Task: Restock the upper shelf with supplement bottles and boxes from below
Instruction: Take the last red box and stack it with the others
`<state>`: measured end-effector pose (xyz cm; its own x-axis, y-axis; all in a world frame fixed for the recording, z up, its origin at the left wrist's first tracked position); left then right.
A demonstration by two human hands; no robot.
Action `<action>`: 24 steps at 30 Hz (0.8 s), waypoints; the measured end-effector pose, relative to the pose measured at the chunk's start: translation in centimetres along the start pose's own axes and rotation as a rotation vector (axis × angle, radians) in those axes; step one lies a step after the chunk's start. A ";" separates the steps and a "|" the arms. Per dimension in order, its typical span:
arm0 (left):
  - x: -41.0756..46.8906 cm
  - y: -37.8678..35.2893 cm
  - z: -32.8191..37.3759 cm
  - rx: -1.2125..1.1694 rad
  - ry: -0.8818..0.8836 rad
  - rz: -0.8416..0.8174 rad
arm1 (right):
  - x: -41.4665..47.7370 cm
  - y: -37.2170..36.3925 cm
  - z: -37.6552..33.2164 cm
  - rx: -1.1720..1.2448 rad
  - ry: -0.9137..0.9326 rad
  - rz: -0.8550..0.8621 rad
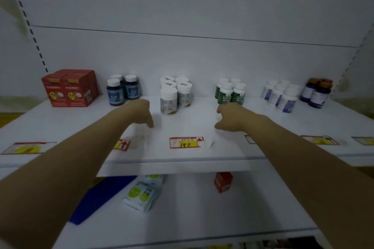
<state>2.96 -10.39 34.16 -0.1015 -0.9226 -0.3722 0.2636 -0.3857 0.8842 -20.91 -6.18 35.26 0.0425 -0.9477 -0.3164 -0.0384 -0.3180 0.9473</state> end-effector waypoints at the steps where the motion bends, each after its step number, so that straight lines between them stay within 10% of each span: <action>1: -0.6 -0.2 0.1 0.016 -0.011 0.006 | -0.7 -0.3 -0.1 -0.003 -0.005 -0.001; 24: -17.4 -16.8 6.2 -0.016 -0.046 -0.081 | -17.4 -13.1 7.2 0.037 0.069 -0.107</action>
<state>-5.67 12.06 27.50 -0.1674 -0.8880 -0.4283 0.2675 -0.4591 0.8472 -28.34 14.26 28.02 0.1171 -0.9046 -0.4099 -0.0664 -0.4190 0.9056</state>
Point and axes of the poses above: each hand's wrist, its own x-axis towards the middle knuckle, its own y-axis out of the back of the hand, z = x × y, the point moved 6 cm from there along x, towards the middle knuckle, and after that the axes turned 14 degrees about -z, right-handed, at the moved point
